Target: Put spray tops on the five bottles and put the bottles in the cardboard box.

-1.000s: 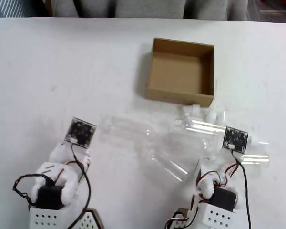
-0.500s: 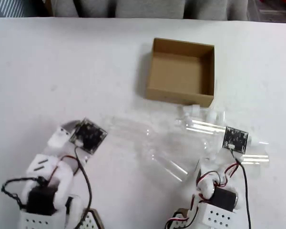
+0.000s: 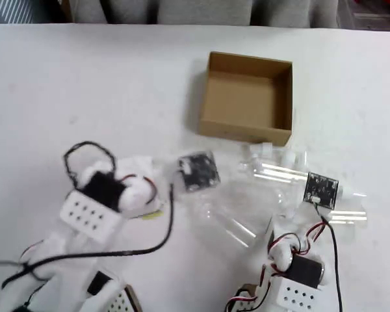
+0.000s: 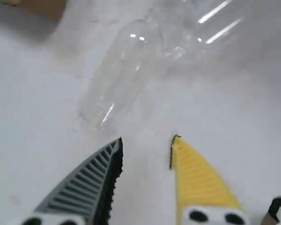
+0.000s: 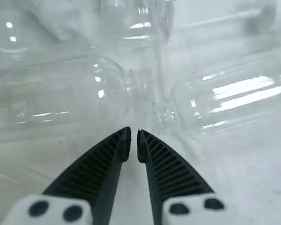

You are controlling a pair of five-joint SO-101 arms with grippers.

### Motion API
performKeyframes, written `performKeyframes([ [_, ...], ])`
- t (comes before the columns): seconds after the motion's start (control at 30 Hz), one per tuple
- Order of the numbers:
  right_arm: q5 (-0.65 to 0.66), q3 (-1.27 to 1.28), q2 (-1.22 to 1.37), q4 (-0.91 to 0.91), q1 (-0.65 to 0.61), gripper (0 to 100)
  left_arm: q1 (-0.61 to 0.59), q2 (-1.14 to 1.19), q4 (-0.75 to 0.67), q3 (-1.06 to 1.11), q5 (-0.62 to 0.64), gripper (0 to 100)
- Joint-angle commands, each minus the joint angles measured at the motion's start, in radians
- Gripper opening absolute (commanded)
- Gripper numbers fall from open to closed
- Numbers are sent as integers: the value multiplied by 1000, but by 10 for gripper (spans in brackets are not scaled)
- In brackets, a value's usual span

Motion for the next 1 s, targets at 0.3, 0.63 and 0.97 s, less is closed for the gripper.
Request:
performKeyframes([
  [0.3,6,8,-7,5,-10,18,41,329,-183,-201,-184,290],
  [0.63,8,8,-7,5,-12,18,97,639,-152,-462,-181,294],
  [0.97,8,8,-7,5,-12,18,105,800,-161,-569,-184,295],
])
